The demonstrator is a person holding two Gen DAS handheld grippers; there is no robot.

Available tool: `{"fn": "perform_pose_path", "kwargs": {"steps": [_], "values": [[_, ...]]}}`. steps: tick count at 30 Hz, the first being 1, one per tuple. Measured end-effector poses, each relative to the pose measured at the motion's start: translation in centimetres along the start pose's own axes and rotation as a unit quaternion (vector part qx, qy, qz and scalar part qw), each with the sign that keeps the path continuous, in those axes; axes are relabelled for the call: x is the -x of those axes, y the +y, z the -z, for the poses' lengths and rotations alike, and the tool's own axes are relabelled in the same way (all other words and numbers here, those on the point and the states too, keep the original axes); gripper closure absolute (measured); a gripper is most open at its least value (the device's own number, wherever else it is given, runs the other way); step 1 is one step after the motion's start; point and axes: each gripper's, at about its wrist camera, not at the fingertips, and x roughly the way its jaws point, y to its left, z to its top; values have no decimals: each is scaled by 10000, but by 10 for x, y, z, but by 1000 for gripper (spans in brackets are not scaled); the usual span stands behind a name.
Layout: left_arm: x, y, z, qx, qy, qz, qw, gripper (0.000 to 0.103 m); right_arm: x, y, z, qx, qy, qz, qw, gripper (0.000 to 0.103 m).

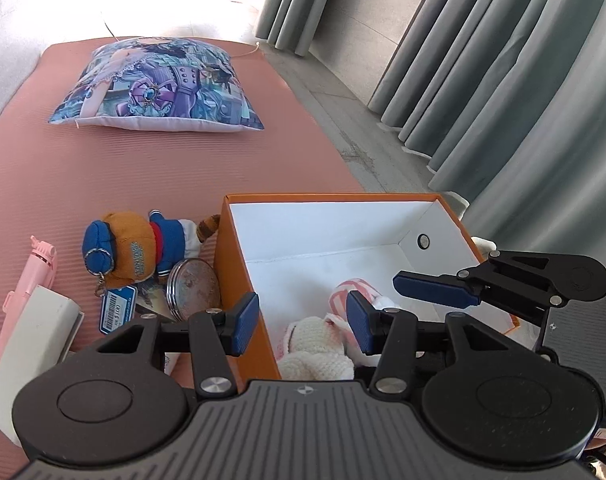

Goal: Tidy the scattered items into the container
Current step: 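Open left tool to drop the bunny while right tool releases the plush in the box, then grasp the white lotion tube with left tool while right tool grasps the blue-capped bear plush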

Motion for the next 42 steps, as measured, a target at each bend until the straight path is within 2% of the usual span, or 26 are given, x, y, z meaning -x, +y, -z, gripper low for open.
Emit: {"fn": "perform_pose_path", "kwargs": {"steps": [3,8,11,18,22,30,42], "values": [[5,16,-2,46,-45,-58,10000,47,-11,5,-11,-207,-58,0,9998,62],[11,49,-3,62,52,-125,9999,47,-30,16,-27,-192,-91,-152,9997,55],[10,68,-1,-85,233,-205,9995,47,-40,26,-34,-64,-48,-226,9997,52],[-5,99,16,-431,835,-390,9948,47,-61,55,-44,267,162,-337,9989,52],[-18,110,25,-522,1094,-359,9920,39,-78,73,-44,589,419,-337,9968,52],[-43,122,33,-495,1488,-402,9868,39,-99,104,-38,1118,610,-467,9908,53],[-74,122,39,-619,1764,-309,9819,38,-109,101,-33,1482,687,-222,9863,53]]}}
